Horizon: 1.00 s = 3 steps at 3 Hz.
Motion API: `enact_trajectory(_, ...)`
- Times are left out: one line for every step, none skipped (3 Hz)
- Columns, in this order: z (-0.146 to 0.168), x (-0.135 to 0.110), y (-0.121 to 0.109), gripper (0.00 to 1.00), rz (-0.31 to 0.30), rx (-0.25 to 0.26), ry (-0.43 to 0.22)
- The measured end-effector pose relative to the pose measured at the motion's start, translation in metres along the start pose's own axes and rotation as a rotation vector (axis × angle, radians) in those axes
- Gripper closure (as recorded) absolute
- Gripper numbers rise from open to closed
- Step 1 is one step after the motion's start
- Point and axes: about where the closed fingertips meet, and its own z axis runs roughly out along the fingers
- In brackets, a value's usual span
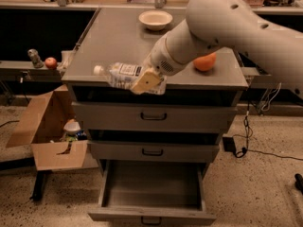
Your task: Place blue plastic bottle into bottom drawer
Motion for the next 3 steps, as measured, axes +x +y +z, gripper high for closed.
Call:
enact_trajectory(-0.0174, 0.0643, 0.0415, 1.0, 0.04, 0.03, 0.03)
enact_trajectory(-0.0175, 0.0632, 0.0412, 1.0, 0.038, 0.03, 0.029)
enact_trajectory(-0.0122, 0.0693, 0.0424, 1.0, 0.047, 0.033, 0.048)
